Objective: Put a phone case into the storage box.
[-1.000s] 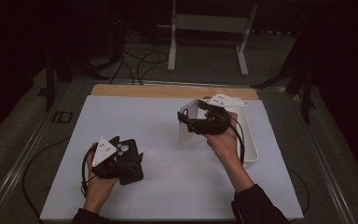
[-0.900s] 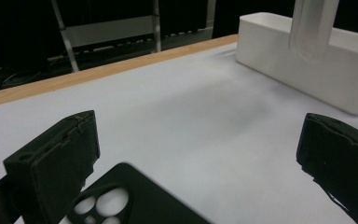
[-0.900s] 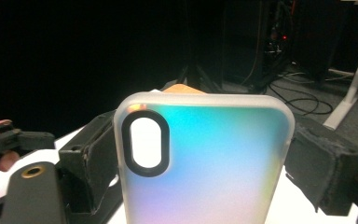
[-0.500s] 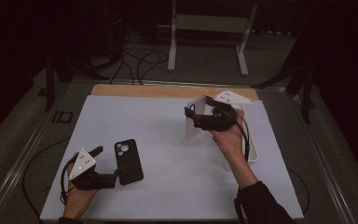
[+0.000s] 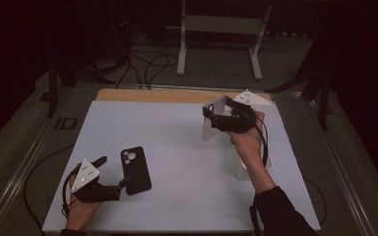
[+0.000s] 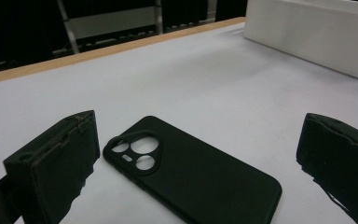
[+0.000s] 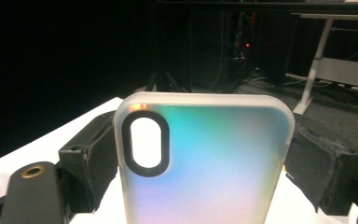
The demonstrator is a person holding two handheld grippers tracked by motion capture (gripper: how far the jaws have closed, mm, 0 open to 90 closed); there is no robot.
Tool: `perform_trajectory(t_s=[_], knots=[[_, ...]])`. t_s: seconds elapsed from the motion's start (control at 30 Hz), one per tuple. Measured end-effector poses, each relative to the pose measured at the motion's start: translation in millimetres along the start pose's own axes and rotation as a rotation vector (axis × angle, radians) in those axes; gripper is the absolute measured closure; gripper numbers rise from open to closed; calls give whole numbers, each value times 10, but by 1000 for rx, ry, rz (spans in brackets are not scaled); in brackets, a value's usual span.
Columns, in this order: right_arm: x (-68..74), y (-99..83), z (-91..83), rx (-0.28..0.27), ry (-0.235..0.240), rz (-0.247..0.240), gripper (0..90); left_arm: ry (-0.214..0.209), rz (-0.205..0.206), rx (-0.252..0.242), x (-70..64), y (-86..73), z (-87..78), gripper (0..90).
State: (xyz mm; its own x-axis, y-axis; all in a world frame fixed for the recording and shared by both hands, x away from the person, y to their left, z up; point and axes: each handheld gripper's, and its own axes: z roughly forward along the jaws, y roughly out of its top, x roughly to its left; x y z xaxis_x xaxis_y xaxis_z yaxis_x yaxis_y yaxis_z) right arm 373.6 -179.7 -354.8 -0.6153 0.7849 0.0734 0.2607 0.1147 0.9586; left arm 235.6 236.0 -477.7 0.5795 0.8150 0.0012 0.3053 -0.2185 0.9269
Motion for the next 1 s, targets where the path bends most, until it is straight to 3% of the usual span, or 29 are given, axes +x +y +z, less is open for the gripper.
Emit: perform_trajectory(t_s=[0.33, 1.0], knots=[[-186, -6, -16, -4, -61, 28, 168, 16, -12, -12, 17, -6, -13, 0], [-498, -21, -21, -6, -167, 37, 167, 25, -7, -15, 1, -3, -17, 0]])
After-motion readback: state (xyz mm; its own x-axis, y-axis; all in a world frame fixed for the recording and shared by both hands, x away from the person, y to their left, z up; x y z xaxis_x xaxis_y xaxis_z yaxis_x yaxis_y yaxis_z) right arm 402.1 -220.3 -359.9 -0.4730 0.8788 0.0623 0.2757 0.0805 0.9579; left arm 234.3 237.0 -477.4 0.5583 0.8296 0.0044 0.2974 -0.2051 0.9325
